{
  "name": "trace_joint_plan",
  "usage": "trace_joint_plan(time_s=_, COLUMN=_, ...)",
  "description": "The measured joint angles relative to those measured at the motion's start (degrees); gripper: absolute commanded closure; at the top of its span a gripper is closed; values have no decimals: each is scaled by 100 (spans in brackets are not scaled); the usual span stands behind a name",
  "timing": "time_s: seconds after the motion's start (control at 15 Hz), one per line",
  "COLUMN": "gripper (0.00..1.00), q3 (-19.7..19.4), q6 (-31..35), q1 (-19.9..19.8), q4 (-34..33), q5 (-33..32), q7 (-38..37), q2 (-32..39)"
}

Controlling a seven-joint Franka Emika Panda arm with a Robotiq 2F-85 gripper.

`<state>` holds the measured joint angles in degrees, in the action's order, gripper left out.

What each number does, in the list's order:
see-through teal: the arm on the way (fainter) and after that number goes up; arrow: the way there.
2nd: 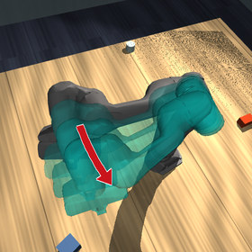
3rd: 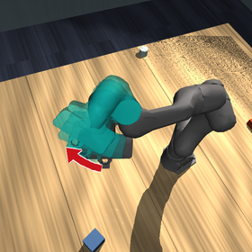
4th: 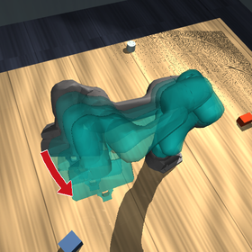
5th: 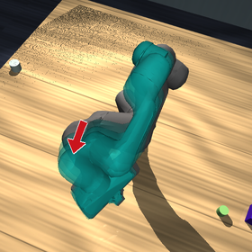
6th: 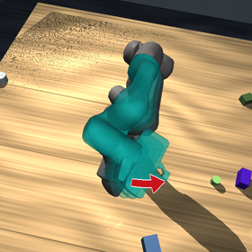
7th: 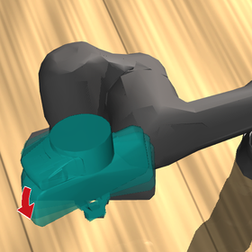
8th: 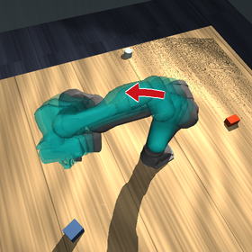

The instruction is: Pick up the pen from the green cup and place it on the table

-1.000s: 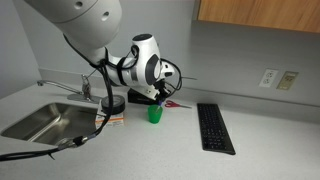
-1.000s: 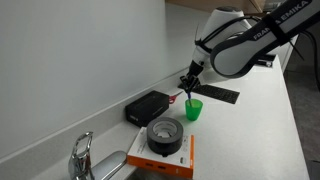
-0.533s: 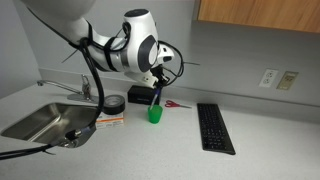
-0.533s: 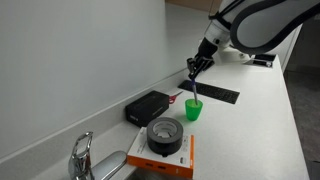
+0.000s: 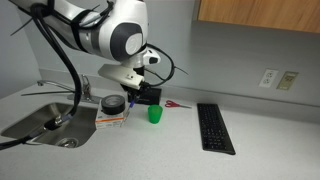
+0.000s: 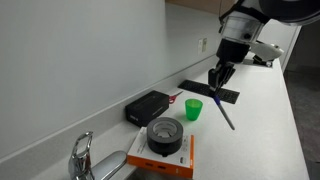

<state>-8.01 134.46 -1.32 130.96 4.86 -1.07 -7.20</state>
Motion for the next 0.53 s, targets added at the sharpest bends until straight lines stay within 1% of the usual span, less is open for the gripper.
trace_joint_plan(time_s=0.07, gripper=97, q3=1, q6=-235, q1=-7, q4=-6, q5=-9, q7=0, q2=88)
trace_joint_plan(time_s=0.2, gripper=97, q3=1, q6=-494, q1=-38, q4=-49, q5=-63, q7=-50, q2=381)
trace_joint_plan(time_s=0.53, gripper=97, q3=2, q6=-495, q1=-84, q4=-395, q5=-570, q7=-494, q2=1408)
